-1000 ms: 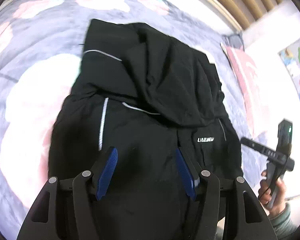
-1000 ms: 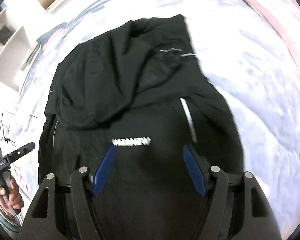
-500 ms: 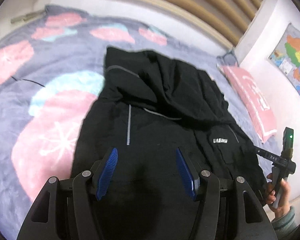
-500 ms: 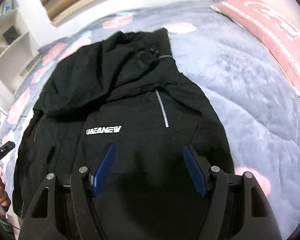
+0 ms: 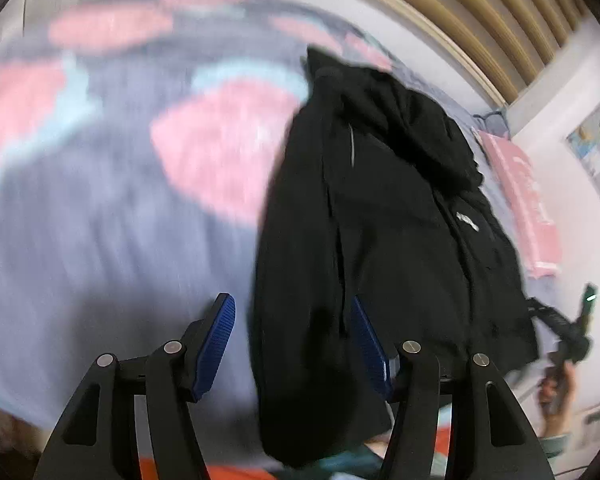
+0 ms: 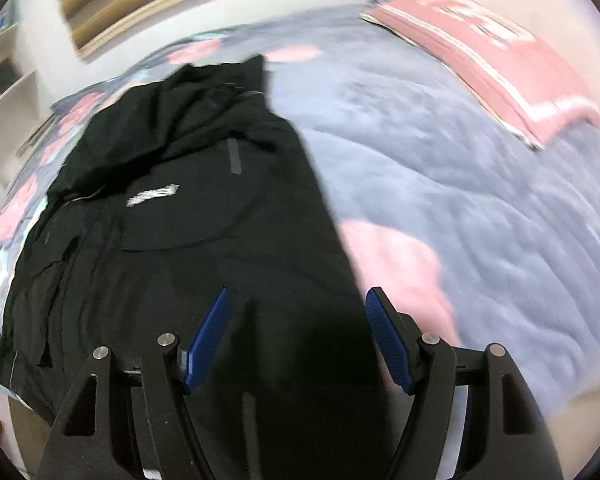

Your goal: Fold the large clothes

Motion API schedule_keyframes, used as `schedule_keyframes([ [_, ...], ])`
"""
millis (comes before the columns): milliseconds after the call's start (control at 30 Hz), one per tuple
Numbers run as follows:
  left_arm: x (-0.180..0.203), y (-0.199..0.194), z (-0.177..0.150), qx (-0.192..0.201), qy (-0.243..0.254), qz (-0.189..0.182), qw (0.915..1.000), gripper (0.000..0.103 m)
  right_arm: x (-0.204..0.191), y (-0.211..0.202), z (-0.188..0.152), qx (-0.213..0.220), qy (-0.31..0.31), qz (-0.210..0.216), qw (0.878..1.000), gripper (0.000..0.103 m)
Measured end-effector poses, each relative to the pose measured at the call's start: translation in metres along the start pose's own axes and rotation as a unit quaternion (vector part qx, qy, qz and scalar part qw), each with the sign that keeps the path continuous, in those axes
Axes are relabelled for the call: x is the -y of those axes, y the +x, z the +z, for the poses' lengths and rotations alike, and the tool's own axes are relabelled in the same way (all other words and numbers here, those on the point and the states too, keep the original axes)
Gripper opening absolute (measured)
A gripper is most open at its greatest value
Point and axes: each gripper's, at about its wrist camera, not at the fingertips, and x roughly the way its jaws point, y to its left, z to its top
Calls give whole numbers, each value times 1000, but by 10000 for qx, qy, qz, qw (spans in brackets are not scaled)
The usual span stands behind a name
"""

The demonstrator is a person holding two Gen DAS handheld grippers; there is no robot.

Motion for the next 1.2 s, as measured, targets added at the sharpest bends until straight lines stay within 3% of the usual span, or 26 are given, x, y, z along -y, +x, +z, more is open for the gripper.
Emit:
schedule_keyframes([
  [100,-9,10,-8,-108,-185,-120,9997,62,20,0,-4,-126,245,87,9996,73],
  [300,15,13,-13,-96,225,-315,9992,61,24,-2,-17,-262,193,210,9993,73],
  [333,21,11,-13,-84,319,-370,9988,61,22,-2,-18,-276,114,244,9993,70],
  [367,27,7,-15,-54,446,-528,9976,61,18,-3,-19,-256,44,322,9991,53],
  [400,36,2,-15,28,569,-783,9953,61,16,-4,-20,-256,32,349,9991,49],
  [500,49,-2,-12,133,695,-1005,9924,61,11,-4,-19,-260,16,305,9992,51],
  [767,38,32,-26,-251,612,-369,9971,61,26,8,-30,-682,195,511,9962,55],
  [900,38,27,-23,-192,451,-723,9962,61,15,8,-37,-856,17,643,9943,57],
  [1000,52,9,-15,35,477,-1418,9887,61,-2,-8,-35,-732,-115,959,9926,56],
  [1033,57,3,-13,118,521,-1586,9859,61,-6,-16,-34,-684,-100,1269,9895,56],
  [1200,54,19,-15,-142,435,-1563,9867,61,-10,-14,-35,-814,-149,1476,9856,56],
])
